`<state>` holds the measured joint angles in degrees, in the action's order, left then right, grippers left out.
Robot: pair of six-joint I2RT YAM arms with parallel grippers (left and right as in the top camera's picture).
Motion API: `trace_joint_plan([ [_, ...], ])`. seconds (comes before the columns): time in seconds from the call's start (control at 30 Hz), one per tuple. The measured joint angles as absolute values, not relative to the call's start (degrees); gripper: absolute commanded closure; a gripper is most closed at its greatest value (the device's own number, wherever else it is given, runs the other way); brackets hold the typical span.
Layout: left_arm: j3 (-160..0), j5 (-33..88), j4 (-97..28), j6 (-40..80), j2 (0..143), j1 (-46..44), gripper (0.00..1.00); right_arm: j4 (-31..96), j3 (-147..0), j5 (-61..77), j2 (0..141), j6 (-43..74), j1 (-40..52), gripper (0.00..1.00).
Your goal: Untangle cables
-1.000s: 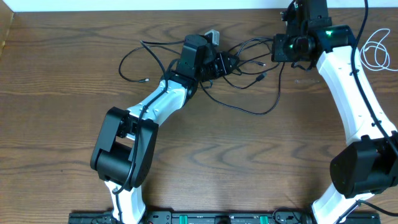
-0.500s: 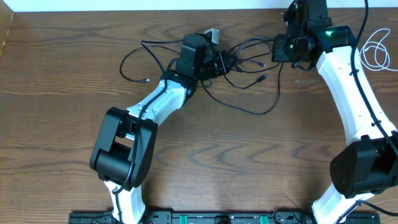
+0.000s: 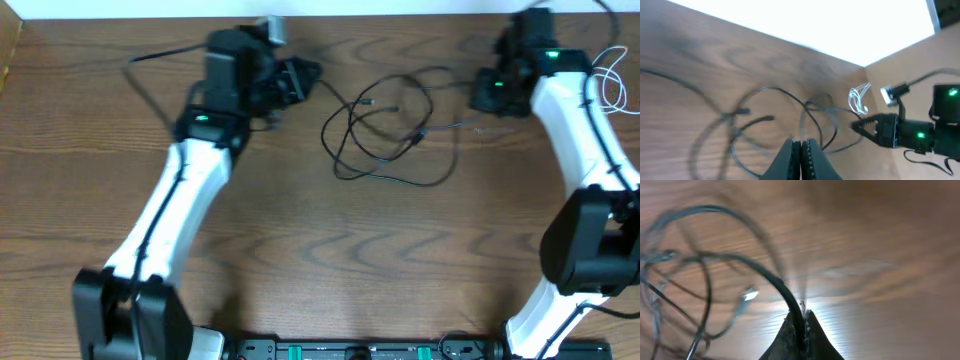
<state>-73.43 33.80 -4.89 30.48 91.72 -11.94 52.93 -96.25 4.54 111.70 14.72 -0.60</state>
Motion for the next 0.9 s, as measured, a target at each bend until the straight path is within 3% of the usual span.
trace_joint_plan([
  [0.33, -73.43, 32.69, -6.39, 23.53, 89.47, -12.34, 0.92, 53.19, -95.92, 4.89, 112.90, 14.20, -2.85, 0.99],
  [0.5, -73.43, 30.22, -7.01, 22.55, 90.72, -17.02, 0.50, 53.19, -95.92, 6.70, 112.90, 13.54, -2.13, 0.99],
  [0.53, -73.45, 29.21, -6.44, 22.35, 91.85, -18.98, 0.46, 53.21, -95.92, 6.85, 112.90, 13.41, -2.04, 0.99],
  [0.9, -73.60, 26.52, 21.32, 29.23, 111.74, -29.61, 0.31, 54.46, -95.88, 7.70, 112.90, 12.95, -1.89, 0.99],
])
